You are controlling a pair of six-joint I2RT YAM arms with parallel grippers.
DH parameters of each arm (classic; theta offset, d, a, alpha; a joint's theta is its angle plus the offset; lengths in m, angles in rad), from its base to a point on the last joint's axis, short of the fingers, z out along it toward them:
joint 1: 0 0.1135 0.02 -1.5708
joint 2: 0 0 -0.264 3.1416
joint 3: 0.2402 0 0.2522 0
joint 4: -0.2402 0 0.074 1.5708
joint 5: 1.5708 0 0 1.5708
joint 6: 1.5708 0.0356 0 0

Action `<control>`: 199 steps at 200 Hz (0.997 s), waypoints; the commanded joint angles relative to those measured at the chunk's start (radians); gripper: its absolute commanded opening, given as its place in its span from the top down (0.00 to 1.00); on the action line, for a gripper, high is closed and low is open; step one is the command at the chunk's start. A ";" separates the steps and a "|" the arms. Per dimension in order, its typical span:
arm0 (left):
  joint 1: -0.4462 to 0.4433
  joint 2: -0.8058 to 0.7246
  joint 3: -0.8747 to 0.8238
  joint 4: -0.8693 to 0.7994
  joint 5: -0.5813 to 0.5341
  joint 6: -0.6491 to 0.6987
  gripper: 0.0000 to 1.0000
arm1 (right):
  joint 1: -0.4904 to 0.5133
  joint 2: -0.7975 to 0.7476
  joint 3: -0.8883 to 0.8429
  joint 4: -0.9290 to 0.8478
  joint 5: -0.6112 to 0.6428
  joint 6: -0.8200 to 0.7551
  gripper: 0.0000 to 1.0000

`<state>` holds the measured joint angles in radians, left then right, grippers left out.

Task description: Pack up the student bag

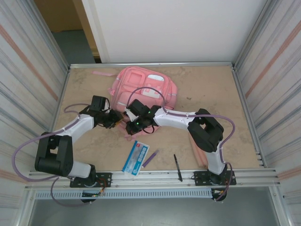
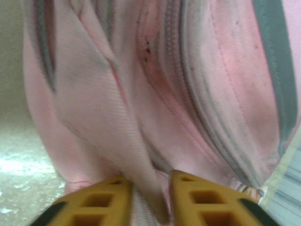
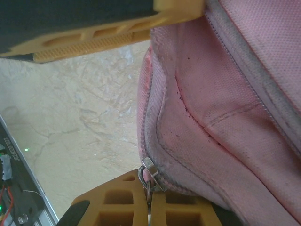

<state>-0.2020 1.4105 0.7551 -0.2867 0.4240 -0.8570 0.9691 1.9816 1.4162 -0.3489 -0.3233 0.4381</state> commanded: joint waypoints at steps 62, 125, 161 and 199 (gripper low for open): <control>0.054 0.030 0.101 -0.087 0.033 0.173 1.00 | -0.082 -0.130 -0.131 -0.217 0.059 -0.038 1.00; 0.088 0.124 0.235 -0.156 0.039 0.330 1.00 | -0.193 -0.259 -0.276 -0.263 0.040 -0.069 1.00; 0.149 0.193 0.324 -0.191 0.048 0.367 1.00 | -0.255 -0.285 -0.309 -0.267 0.034 -0.108 1.00; 0.197 0.281 0.467 -0.231 0.051 0.382 1.00 | -0.241 -0.262 -0.254 -0.207 -0.049 -0.125 1.00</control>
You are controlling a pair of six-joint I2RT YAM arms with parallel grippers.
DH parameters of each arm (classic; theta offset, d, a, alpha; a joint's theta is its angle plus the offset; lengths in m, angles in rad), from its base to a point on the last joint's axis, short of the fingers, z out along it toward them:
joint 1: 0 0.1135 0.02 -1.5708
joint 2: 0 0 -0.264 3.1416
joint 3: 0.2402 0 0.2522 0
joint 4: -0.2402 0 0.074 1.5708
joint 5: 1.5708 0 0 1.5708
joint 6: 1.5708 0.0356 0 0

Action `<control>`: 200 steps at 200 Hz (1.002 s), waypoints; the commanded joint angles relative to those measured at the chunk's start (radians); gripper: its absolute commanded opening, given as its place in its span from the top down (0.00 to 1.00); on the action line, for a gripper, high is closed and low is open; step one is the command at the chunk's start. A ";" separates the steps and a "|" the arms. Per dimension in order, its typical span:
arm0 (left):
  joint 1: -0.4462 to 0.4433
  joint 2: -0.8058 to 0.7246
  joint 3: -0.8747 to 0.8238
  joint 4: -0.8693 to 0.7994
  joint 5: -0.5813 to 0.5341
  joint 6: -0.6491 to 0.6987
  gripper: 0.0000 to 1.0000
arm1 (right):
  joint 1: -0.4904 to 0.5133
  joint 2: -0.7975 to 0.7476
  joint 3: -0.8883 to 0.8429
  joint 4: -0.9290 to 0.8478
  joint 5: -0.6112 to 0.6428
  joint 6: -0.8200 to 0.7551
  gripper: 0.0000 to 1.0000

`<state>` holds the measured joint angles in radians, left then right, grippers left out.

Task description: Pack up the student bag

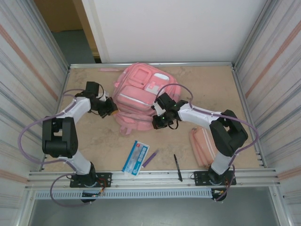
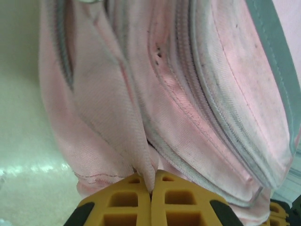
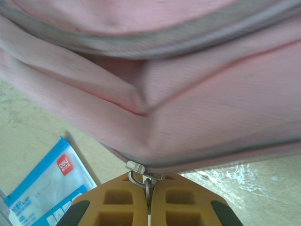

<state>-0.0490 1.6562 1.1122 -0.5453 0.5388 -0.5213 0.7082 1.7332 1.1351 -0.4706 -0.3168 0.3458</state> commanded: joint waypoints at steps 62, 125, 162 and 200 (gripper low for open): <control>-0.045 -0.255 -0.045 -0.015 -0.195 -0.162 0.52 | 0.125 0.129 0.268 -0.071 -0.065 -0.006 1.00; -0.131 -0.409 -0.310 0.111 -0.220 -0.312 0.46 | 0.184 0.175 0.302 0.030 -0.146 0.019 1.00; -0.138 -0.332 -0.289 0.128 -0.248 -0.318 0.41 | 0.214 0.194 0.316 0.042 -0.148 0.033 1.00; -0.126 -0.297 -0.268 0.127 -0.270 -0.317 0.36 | 0.244 0.204 0.292 0.054 -0.133 0.049 1.00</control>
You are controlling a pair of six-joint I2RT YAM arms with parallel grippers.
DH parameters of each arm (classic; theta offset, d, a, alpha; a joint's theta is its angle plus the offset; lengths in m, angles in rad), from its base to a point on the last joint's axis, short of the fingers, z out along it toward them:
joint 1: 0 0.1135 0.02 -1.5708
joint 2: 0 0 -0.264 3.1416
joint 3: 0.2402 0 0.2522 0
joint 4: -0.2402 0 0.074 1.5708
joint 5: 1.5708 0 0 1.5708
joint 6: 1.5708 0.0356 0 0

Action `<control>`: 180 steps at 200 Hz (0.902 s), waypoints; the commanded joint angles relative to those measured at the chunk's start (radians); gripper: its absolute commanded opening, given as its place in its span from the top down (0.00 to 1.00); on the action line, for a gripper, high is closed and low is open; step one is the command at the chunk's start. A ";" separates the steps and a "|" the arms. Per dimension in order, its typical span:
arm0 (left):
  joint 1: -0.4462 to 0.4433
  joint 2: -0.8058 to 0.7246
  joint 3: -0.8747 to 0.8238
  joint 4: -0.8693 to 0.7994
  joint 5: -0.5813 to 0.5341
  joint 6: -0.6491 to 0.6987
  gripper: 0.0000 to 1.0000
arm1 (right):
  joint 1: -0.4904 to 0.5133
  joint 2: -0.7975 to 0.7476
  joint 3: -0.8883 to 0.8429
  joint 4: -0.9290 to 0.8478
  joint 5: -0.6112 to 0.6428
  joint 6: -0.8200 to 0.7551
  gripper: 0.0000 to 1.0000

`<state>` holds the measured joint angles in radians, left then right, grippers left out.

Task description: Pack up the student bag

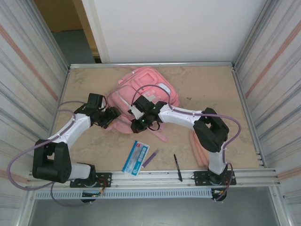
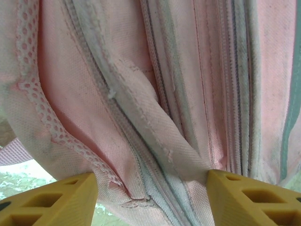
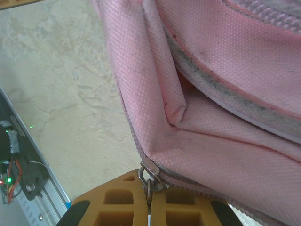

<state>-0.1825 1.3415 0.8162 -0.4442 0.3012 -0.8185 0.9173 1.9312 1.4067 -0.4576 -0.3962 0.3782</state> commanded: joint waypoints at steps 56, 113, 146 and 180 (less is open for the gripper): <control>-0.019 -0.083 -0.021 0.047 -0.124 -0.090 0.35 | 0.055 0.021 -0.005 0.052 -0.037 0.022 1.00; -0.070 -0.018 -0.046 0.095 -0.146 -0.099 0.46 | 0.055 0.020 0.007 0.051 -0.037 0.020 1.00; -0.068 -0.030 -0.041 0.071 -0.165 -0.074 0.69 | 0.033 0.011 -0.028 0.048 -0.006 0.006 1.00; -0.047 -0.071 -0.019 0.025 -0.166 0.002 0.97 | -0.011 -0.014 -0.090 0.055 0.030 -0.008 1.00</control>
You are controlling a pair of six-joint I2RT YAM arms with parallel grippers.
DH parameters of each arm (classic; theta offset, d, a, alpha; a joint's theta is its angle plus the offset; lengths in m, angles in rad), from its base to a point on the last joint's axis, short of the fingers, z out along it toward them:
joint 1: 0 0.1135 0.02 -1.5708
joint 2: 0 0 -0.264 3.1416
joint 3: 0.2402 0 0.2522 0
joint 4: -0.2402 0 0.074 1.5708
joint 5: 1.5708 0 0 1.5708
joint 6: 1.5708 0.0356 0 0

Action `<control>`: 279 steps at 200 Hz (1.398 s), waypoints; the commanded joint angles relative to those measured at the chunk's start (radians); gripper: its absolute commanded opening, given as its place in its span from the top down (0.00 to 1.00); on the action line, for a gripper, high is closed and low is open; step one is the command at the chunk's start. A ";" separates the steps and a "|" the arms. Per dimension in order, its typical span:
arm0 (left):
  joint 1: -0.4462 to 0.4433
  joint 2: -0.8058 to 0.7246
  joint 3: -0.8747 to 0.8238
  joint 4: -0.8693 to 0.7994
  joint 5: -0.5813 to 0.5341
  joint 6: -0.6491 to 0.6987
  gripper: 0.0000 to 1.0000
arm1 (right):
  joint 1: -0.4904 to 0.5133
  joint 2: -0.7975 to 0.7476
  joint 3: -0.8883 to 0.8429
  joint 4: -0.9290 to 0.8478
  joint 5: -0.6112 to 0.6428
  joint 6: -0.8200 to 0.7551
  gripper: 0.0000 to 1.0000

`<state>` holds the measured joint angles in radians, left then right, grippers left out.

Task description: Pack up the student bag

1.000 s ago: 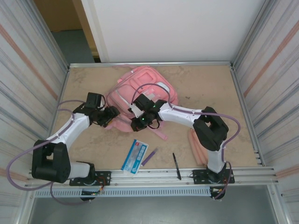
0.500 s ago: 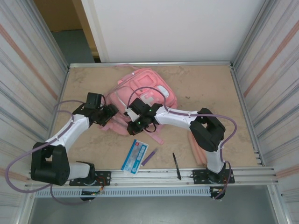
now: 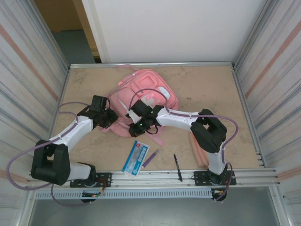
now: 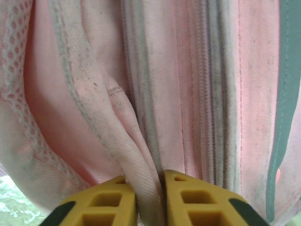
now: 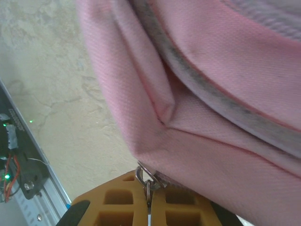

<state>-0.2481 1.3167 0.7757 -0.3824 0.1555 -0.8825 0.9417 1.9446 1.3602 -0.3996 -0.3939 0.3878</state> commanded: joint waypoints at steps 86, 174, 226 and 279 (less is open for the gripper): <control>0.154 -0.033 0.059 -0.076 0.101 0.213 1.00 | -0.178 -0.092 -0.163 -0.108 0.117 -0.074 0.97; 0.182 0.048 0.145 -0.097 0.212 0.292 1.00 | -0.283 -0.112 -0.186 -0.142 0.246 -0.061 0.91; 0.182 0.041 0.128 -0.067 0.289 0.274 1.00 | -0.284 -0.174 -0.217 -0.131 0.266 -0.073 0.82; 0.182 0.028 0.138 -0.080 0.426 0.250 0.81 | -0.277 -0.387 -0.279 -0.105 0.256 -0.097 0.72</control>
<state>-0.0700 1.3766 0.8776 -0.4652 0.4774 -0.6331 0.6670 1.6714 1.0882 -0.4870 -0.1703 0.3218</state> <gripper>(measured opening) 0.158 0.262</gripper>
